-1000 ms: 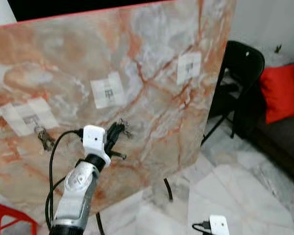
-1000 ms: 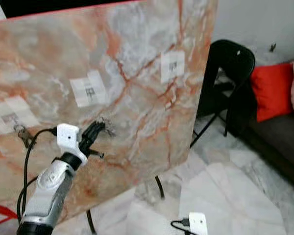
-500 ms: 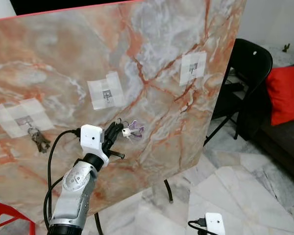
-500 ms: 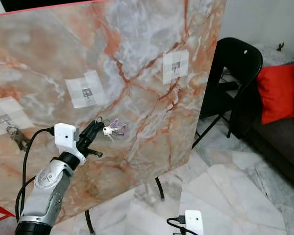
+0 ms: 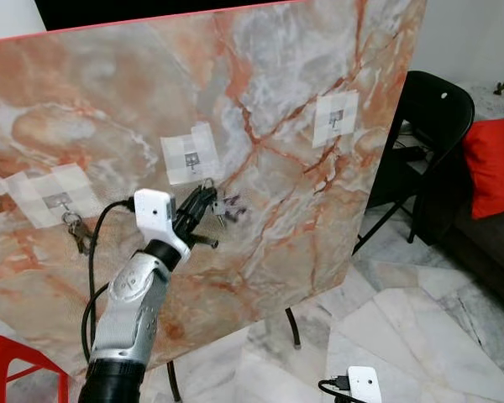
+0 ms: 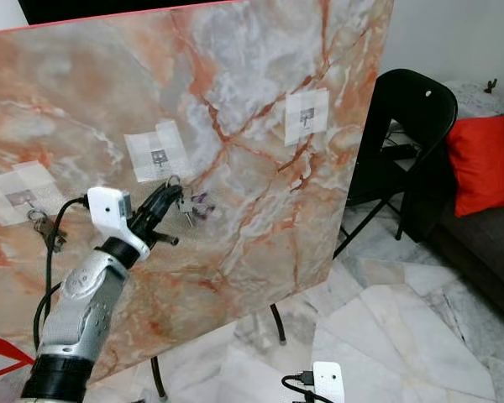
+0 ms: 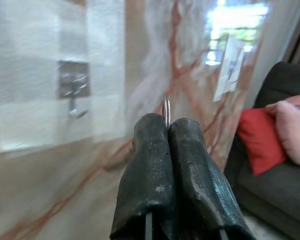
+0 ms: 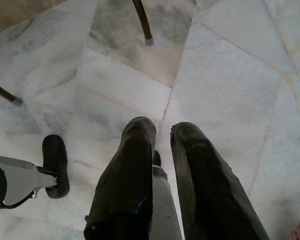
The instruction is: Hang keys on a hook
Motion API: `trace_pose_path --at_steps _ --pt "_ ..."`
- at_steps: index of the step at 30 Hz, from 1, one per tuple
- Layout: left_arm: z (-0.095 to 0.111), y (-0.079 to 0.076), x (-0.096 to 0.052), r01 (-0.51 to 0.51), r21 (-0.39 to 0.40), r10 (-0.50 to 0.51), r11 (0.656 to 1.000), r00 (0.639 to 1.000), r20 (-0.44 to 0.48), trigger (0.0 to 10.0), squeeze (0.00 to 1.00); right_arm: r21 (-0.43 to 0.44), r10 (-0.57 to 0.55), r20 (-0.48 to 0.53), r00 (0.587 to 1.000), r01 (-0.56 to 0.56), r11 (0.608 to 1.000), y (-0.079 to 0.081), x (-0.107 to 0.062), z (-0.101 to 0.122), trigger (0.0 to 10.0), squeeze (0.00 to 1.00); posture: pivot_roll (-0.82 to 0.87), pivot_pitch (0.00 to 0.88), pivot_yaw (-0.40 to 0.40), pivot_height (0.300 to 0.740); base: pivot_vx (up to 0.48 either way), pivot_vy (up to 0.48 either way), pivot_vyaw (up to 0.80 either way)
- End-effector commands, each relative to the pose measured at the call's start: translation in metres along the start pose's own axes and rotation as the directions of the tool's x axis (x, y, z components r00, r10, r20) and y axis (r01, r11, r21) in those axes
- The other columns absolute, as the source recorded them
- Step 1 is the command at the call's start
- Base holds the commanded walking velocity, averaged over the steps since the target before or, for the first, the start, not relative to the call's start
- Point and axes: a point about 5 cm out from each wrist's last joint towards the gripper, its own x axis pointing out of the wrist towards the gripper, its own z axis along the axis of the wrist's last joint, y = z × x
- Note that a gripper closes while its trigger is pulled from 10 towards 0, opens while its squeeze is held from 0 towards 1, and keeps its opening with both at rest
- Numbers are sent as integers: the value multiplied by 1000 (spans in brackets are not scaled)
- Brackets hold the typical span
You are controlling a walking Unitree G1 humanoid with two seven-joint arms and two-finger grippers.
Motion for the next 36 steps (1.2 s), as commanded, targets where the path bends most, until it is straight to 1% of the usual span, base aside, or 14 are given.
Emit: trace_pose_path --at_steps 1,4,12,14,15,18,22,29,32,34,36 --pt "1 4 3 -7 -33 7 999 1000 -1 10000 0 -1 -3 3 1000 3 1000 0 0 1 10000 0 26 0 14 740 0 0 0" --pt "1 5 4 -11 -46 11 999 1000 2 10000 0 -1 -3 2 1000 3 1000 0 0 1 10000 0 23 0 14 740 0 0 0" --pt "-1 13 5 -63 -150 65 987 998 9 10000 0 -1 -3 2 1000 3 1000 0 0 0 10000 0 16 0 17 740 0 0 0" --pt "-1 17 3 -88 -188 93 978 996 17 10000 0 0 -3 2 1000 3 1000 0 0 0 10000 0 15 0 17 740 0 0 0" --pt "-1 18 3 -92 -194 97 977 995 19 10000 0 0 -3 3 1000 3 1000 0 0 0 10000 0 15 0 17 740 0 0 0" --pt "4 21 5 -106 -251 121 962 992 44 10000 0 -1 -2 3 1000 2 1000 0 0 1 10000 0 15 0 18 740 0 0 0" --pt "4 24 5 -114 -261 130 958 991 42 10000 0 2 -3 3 1000 3 1000 0 0 1 10000 0 12 0 18 740 0 0 0" --pt "2 23 5 -116 -280 131 953 991 33 10000 0 4 -4 4 1000 4 1000 1 0 1 10000 0 11 0 20 740 0 0 0" --pt "2 22 6 -110 -300 126 948 991 35 10000 0 5 -4 4 1000 4 1000 1 0 1 10000 0 10 0 22 740 0 0 0" --pt "4 23 7 -120 -332 141 936 989 41 10000 0 7 -4 5 1000 4 1000 1 0 2 10000 0 8 0 23 740 0 0 0" --pt "5 25 7 -126 -348 150 929 988 45 10000 0 7 -4 5 1000 4 1000 1 0 2 10000 0 8 0 23 740 0 0 0"
